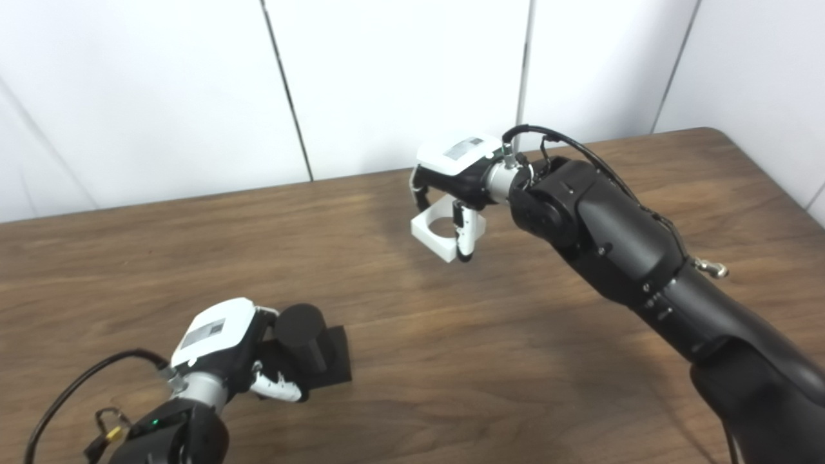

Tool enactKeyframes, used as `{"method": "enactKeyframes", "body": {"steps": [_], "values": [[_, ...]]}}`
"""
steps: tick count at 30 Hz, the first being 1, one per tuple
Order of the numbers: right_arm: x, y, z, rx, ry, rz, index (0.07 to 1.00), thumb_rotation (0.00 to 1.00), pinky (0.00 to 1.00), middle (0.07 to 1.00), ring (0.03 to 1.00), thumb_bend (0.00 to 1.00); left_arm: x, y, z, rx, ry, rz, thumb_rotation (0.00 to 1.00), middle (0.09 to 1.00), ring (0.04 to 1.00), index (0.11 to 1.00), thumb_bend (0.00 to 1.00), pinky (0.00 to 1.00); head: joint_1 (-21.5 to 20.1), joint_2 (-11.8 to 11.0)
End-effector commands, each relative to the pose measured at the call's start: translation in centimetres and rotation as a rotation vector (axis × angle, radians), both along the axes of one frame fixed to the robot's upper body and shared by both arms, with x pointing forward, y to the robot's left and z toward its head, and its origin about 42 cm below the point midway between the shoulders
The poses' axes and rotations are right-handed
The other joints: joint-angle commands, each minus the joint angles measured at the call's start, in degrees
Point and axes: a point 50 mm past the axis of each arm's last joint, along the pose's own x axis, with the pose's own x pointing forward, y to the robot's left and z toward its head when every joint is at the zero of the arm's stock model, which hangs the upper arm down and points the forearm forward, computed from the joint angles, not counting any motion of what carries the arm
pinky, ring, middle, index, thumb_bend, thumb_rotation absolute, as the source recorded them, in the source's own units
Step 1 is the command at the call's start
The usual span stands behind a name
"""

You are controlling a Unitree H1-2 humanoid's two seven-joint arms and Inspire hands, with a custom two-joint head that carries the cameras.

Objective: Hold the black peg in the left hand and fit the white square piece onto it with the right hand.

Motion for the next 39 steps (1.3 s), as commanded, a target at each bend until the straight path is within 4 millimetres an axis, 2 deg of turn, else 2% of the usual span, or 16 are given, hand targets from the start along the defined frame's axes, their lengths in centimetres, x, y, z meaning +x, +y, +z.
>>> {"method": "enactKeyframes", "body": {"steps": [1,10,18,24,30,39], "values": [[-0.4,0.5,3.4,0.022,-0.089,0.045,0.481,0.14,1.00,0.743,0.826,0.53,-0.1,-0.9,-1.4,0.014,0.066,-0.026,0.05,0.831,0.876,0.485,0.52,0.82,0.0,0.0],[-3.6,4.0,4.6,0.106,-0.063,0.192,0.482,0.14,1.00,0.759,0.853,0.53,0.1,-1.6,-1.7,0.010,0.060,-0.023,0.05,0.832,0.885,0.485,0.52,0.84,1.0,-0.4],[-5.3,5.9,5.0,0.128,-0.068,0.278,0.482,0.14,1.00,0.753,0.844,0.53,0.0,-2.2,-2.0,-0.011,0.054,-0.011,0.05,0.833,0.882,0.484,0.52,0.84,3.3,-0.2],[-6.0,6.9,5.4,0.148,-0.082,0.343,0.481,0.14,1.00,0.743,0.836,0.53,0.4,-2.5,-2.1,0.005,0.059,-0.014,0.05,0.811,0.867,0.484,0.52,0.80,4.8,0.3],[-6.5,7.8,5.4,0.154,-0.067,0.382,0.481,0.14,1.00,0.747,0.842,0.53,0.4,-2.9,-1.9,-0.009,0.059,-0.009,0.05,0.826,0.882,0.484,0.52,0.83,6.2,0.9],[-6.9,8.5,4.0,0.160,-0.009,0.406,0.481,0.14,1.00,0.749,0.849,0.53,0.5,-3.4,-1.8,-0.027,0.063,0.000,0.05,0.838,0.893,0.484,0.52,0.83,9.0,2.0]]}}
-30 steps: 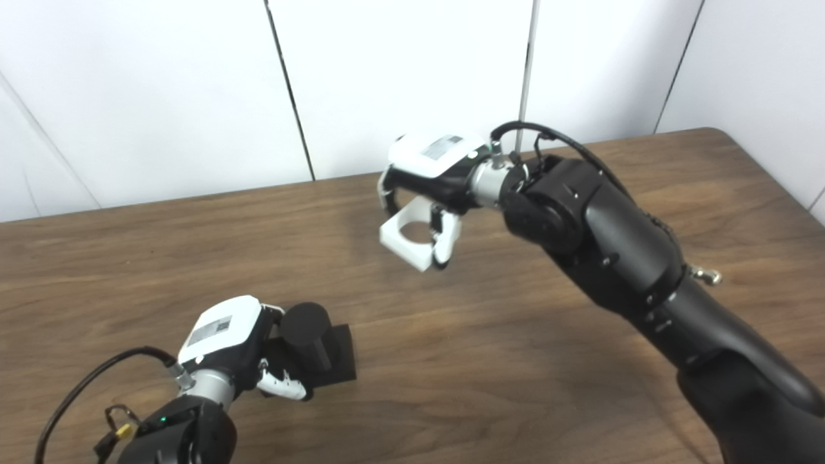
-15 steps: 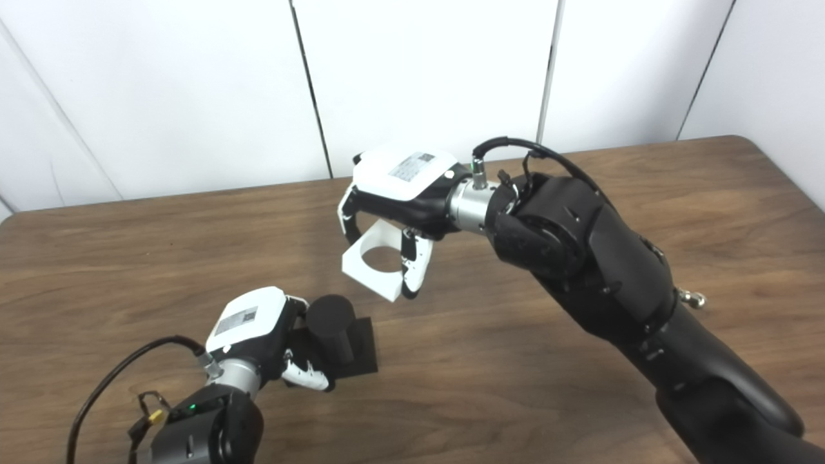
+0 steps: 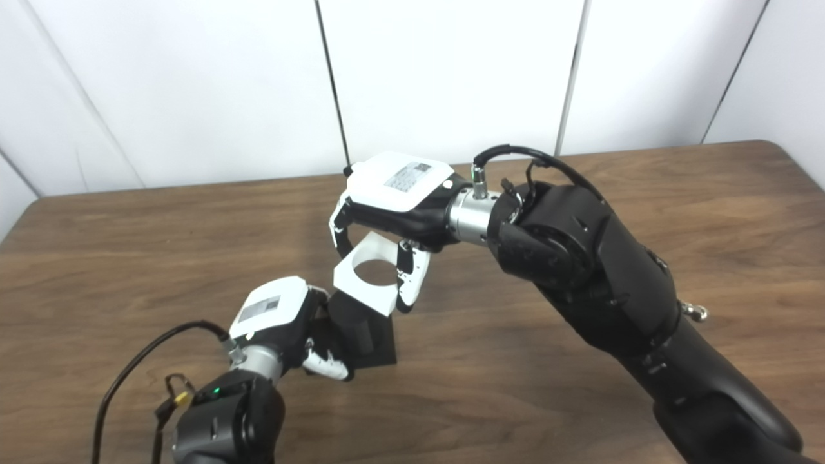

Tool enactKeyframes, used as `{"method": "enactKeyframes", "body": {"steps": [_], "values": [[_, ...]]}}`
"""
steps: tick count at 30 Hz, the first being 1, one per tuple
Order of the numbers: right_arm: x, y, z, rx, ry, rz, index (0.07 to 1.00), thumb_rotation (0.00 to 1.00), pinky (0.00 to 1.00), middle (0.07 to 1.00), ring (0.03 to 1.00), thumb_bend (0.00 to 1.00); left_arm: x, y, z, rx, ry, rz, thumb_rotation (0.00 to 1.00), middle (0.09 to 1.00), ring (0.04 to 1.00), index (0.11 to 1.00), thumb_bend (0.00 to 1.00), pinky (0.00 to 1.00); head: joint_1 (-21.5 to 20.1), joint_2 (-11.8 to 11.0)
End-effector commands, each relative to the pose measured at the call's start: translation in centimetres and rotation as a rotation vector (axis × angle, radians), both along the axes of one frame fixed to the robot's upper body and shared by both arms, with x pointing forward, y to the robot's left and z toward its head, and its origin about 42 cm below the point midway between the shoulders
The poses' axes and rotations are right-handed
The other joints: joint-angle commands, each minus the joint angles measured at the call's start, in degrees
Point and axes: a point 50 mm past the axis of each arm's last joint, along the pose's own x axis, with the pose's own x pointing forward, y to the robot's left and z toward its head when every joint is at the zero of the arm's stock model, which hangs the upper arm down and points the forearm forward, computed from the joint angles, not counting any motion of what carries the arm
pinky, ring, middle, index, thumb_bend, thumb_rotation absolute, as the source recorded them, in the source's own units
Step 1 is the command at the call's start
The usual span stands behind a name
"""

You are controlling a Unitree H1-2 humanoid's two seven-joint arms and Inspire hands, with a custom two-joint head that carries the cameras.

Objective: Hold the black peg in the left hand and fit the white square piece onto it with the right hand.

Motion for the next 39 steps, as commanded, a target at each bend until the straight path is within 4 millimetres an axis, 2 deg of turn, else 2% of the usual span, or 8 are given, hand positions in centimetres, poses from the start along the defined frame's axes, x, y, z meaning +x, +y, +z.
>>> {"method": "enactKeyframes", "body": {"steps": [1,14,20,39], "values": [[-0.6,0.4,1.1,0.016,-0.058,0.041,0.481,0.14,1.00,0.748,0.850,0.53,-0.1,-1.0,-1.4,0.003,0.073,-0.019,0.05,0.838,0.892,0.484,0.52,0.83,0.6,0.0],[-0.8,1.1,-3.0,0.002,0.003,0.071,0.481,0.13,1.00,0.755,0.860,0.53,-0.2,-1.7,-1.4,0.004,0.067,-0.026,0.05,0.814,0.860,0.483,0.52,0.79,2.3,0.4],[-0.7,1.3,-5.2,-0.001,0.016,0.068,0.482,0.13,1.00,0.761,0.872,0.52,-0.3,-2.0,-1.3,-0.018,0.066,-0.017,0.05,0.826,0.879,0.484,0.52,0.82,2.4,0.3],[0.4,2.2,-6.0,-0.008,0.014,0.058,0.482,0.13,1.00,0.772,0.881,0.53,-0.7,-2.4,-1.5,-0.010,0.063,-0.016,0.05,0.816,0.864,0.484,0.52,0.81,2.5,-0.3]]}}
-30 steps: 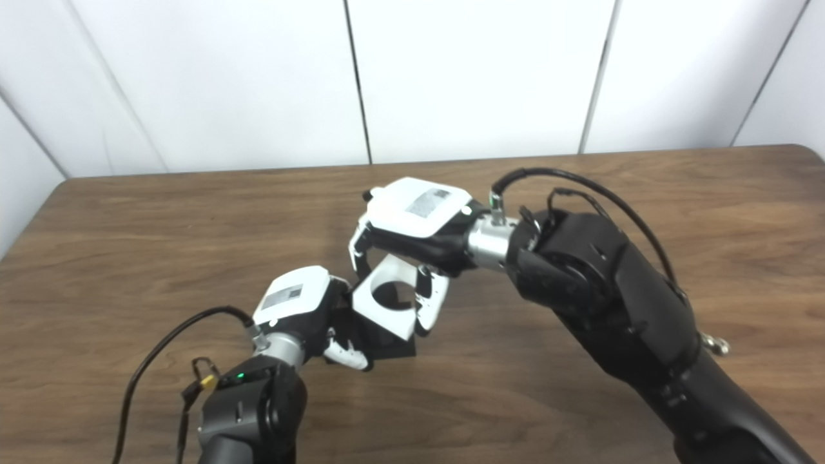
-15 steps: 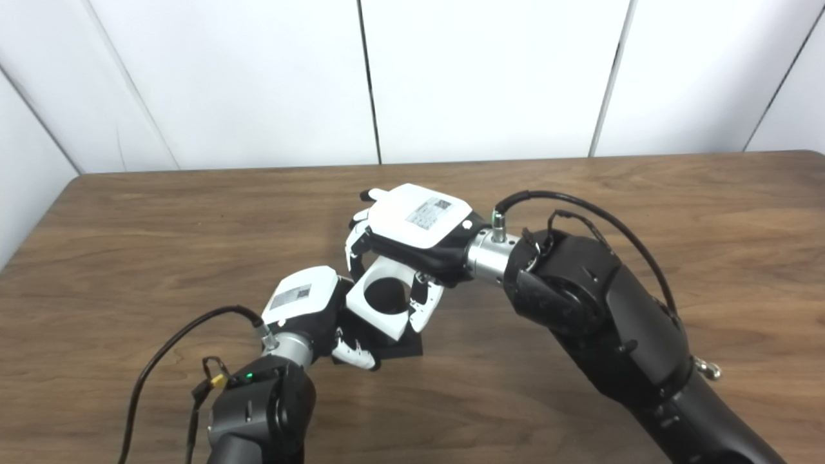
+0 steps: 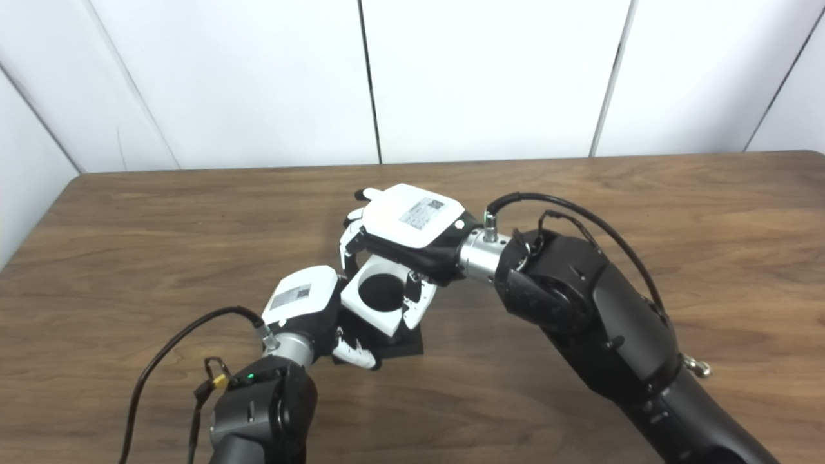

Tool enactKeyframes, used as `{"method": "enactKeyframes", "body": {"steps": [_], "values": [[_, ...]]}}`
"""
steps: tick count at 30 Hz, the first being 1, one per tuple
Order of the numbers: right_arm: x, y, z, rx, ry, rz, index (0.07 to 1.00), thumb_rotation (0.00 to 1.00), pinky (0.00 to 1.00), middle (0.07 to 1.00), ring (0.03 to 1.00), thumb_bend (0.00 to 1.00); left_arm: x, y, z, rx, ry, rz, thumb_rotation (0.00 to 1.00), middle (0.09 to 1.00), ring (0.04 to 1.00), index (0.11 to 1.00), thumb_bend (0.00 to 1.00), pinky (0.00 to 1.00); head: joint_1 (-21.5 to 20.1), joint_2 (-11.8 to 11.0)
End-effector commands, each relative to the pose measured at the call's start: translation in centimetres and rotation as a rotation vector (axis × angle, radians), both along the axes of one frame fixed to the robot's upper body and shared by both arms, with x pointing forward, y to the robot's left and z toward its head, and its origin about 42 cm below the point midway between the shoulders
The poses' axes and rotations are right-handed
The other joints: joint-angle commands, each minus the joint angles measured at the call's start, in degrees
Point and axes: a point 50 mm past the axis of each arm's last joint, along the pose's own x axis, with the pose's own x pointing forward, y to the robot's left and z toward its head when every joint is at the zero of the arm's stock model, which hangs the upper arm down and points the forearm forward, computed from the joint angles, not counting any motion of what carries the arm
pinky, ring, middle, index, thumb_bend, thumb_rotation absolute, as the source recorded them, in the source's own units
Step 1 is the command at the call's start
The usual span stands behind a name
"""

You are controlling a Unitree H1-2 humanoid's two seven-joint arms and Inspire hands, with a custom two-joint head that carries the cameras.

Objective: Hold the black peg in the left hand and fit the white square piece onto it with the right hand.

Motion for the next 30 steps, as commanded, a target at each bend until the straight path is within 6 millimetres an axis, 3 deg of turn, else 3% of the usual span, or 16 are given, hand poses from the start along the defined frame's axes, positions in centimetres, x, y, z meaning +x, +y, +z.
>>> {"method": "enactKeyframes", "body": {"steps": [1,22,23,24,27,30], "values": [[0.4,0.6,-0.5,-0.039,0.017,0.008,0.482,0.13,1.00,0.770,0.880,0.52,-0.5,-1.5,-1.3,-0.002,0.072,-0.049,0.05,0.815,0.863,0.484,0.52,0.81,0.1,0.0],[1.6,-0.1,-0.5,-0.129,0.031,0.056,0.492,0.14,1.00,0.745,0.860,0.52,-0.6,-1.8,-1.0,-0.027,0.063,-0.051,0.05,0.827,0.877,0.485,0.52,0.82,-0.3,1.2],[1.6,-0.1,-0.5,-0.136,0.029,0.056,0.564,0.16,1.00,0.744,0.859,0.73,-0.5,-1.7,-1.0,-0.027,0.064,-0.051,0.05,0.826,0.874,0.486,0.52,0.81,-0.2,1.2],[1.5,0.0,-0.4,-0.142,0.030,0.055,0.615,0.19,1.00,0.745,0.861,0.87,-0.5,-1.7,-1.0,-0.028,0.065,-0.052,0.05,0.826,0.872,0.486,0.52,0.81,-0.2,1.3],[1.4,-0.1,-0.1,-0.153,0.039,0.052,0.653,0.22,1.00,0.750,0.869,0.96,-0.3,-1.5,-1.0,-0.030,0.075,-0.058,0.05,0.829,0.872,0.487,0.52,0.81,-0.1,1.4],[1.3,-0.2,0.1,-0.156,0.048,0.054,0.660,0.23,1.00,0.752,0.872,0.98,0.0,-1.3,-0.9,-0.025,0.093,-0.084,0.06,0.829,0.868,0.489,0.52,0.80,0.0,1.5]]}}
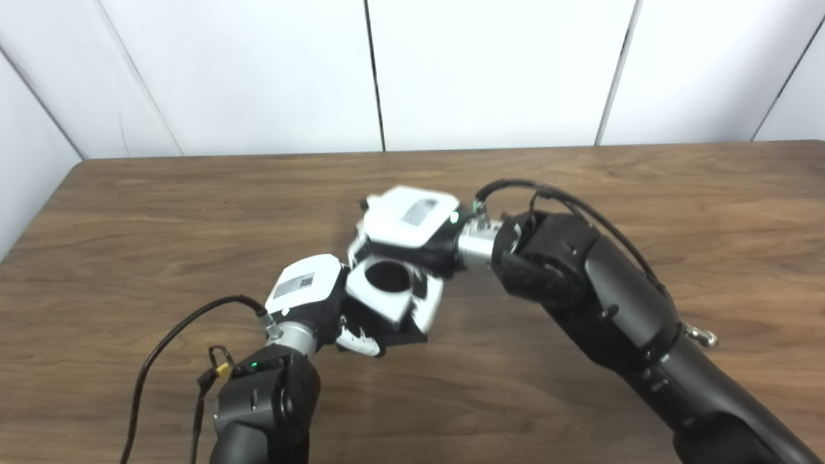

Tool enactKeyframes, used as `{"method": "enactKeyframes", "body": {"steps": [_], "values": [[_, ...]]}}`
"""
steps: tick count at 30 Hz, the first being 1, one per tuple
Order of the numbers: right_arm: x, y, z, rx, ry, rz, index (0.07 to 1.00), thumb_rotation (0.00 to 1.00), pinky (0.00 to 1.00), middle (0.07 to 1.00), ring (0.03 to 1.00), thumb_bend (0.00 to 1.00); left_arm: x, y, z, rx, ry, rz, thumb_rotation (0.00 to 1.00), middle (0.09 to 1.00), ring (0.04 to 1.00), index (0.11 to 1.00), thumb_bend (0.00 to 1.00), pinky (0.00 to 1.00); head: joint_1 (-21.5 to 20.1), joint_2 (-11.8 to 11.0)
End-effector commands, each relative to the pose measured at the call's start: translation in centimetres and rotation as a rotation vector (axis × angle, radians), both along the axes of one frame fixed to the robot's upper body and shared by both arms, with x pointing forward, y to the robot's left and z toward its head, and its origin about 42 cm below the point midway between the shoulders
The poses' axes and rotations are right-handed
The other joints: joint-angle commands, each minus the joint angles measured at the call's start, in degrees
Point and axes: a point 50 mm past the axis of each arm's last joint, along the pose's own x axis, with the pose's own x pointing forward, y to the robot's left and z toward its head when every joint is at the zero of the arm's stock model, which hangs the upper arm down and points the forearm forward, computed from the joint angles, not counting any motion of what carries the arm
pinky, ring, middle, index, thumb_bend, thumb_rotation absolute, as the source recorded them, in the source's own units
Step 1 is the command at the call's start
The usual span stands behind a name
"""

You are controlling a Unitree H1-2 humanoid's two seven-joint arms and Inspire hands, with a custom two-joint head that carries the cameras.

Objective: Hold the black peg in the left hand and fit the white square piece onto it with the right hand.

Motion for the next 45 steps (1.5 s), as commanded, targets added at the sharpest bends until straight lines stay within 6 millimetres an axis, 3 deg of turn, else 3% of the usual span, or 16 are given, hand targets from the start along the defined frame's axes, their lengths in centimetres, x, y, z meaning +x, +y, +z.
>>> {"method": "enactKeyframes", "body": {"steps": [1,3,4,6,13,18,27,39,45], "values": [[0.2,-0.2,1.6,-0.012,-0.032,0.007,0.660,0.24,1.00,0.751,0.871,0.99,0.1,-1.0,-0.9,-0.006,0.086,-0.078,0.06,0.831,0.865,0.490,0.52,0.79,0.1,0.1],[0.1,-0.3,1.6,-0.009,-0.031,0.008,0.656,0.25,1.00,0.750,0.869,1.00,0.5,-0.8,-0.8,0.008,0.103,-0.098,0.06,0.832,0.867,0.493,0.52,0.79,0.2,0.1],[0.1,-0.3,1.6,-0.008,-0.031,0.009,0.654,0.25,1.00,0.749,0.868,1.00,0.7,-0.7,-0.7,0.013,0.109,-0.103,0.11,0.837,0.873,0.611,0.69,0.79,0.3,0.1],[0.0,-0.4,1.6,-0.009,-0.032,0.009,0.652,0.24,1.00,0.748,0.867,1.00,1.0,-0.5,-0.6,0.024,0.117,-0.113,0.16,0.835,0.869,0.680,0.80,0.78,0.4,0.0],[0.2,-0.6,1.7,-0.013,-0.022,0.003,0.649,0.24,1.00,0.752,0.871,1.00,1.6,-0.1,0.5,0.005,0.144,-0.089,0.26,0.837,0.859,0.824,0.97,0.77,0.6,0.0],[0.4,-0.6,1.5,-0.021,-0.013,-0.007,0.645,0.24,1.00,0.755,0.870,1.00,1.7,0.3,0.9,0.002,0.174,-0.085,0.26,0.874,0.903,0.873,0.99,0.82,0.5,-0.1],[0.8,-0.8,1.4,-0.022,-0.013,-0.017,0.656,0.27,1.00,0.755,0.876,1.00,2.1,1.2,1.2,0.074,0.212,-0.121,0.41,0.919,0.938,0.922,1.00,0.91,0.7,-0.5],[1.6,-1.6,3.6,0.095,0.058,-0.067,0.803,0.36,1.00,0.857,0.919,1.00,2.0,1.4,2.4,0.032,0.209,-0.159,0.44,0.942,0.972,0.955,1.00,0.97,1.1,-0.8],[2.3,-2.1,5.3,0.167,0.073,-0.085,0.822,0.37,0.99,0.868,0.920,1.00,2.0,1.9,4.0,-0.016,0.143,-0.091,0.42,0.932,0.940,0.958,1.00,0.87,1.2,-1.1]]}}
